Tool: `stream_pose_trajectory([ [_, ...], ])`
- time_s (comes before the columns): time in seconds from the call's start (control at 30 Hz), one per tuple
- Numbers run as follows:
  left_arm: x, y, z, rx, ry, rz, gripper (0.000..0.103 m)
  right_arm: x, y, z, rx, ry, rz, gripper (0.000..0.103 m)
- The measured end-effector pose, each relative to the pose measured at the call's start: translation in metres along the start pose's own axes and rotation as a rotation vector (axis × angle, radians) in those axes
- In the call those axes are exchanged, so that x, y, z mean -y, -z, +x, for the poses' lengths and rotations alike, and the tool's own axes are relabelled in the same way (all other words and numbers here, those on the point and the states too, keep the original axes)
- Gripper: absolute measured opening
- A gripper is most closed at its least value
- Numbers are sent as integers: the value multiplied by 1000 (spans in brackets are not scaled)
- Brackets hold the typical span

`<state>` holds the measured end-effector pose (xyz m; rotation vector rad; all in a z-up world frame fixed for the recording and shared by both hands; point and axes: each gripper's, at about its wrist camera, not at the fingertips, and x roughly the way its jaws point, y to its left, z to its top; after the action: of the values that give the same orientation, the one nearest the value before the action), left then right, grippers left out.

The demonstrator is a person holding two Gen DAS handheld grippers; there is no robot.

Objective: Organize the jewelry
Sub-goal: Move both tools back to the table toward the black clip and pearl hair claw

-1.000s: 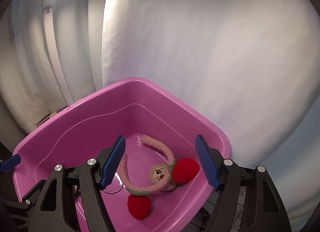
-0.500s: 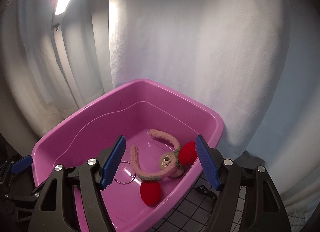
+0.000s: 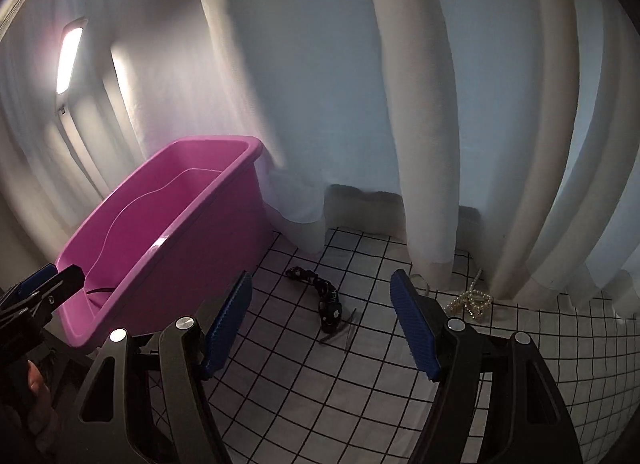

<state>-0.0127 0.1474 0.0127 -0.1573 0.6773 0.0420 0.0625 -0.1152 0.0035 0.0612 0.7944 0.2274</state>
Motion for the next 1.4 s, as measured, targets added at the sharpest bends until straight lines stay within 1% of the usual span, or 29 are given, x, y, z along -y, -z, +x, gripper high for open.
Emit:
stream_pose_trajectory([
  [0.1,27,7,2,-8,50,22,96,42,25,-12,-30,75,54,68],
  [0.17,46,14,5,-21,82,47,96,68,40,-19,-52,109,96,68],
  [0.27,71,25,16,-54,119,79,96,98,58,-22,-79,130,155,68],
  [0.37,91,37,33,-98,150,96,96,114,70,-19,-95,136,180,68],
  [0.53,109,56,72,-157,141,100,96,129,79,-3,-119,144,185,68],
  [0.7,117,74,114,-188,127,101,96,144,84,22,-130,147,187,68],
  [0.83,123,87,143,-210,134,111,96,153,84,47,-138,157,184,68],
  [0.9,125,93,157,-228,123,114,96,159,84,59,-142,163,192,68],
  [1.0,128,99,176,-260,85,119,96,165,82,76,-151,166,193,68],
  [1.1,127,102,190,-282,70,106,96,171,80,94,-163,165,191,68],
  [1.23,128,103,202,-280,69,98,96,177,78,114,-168,159,198,68],
  [1.4,132,104,210,-277,62,108,96,179,75,136,-175,185,147,68],
])
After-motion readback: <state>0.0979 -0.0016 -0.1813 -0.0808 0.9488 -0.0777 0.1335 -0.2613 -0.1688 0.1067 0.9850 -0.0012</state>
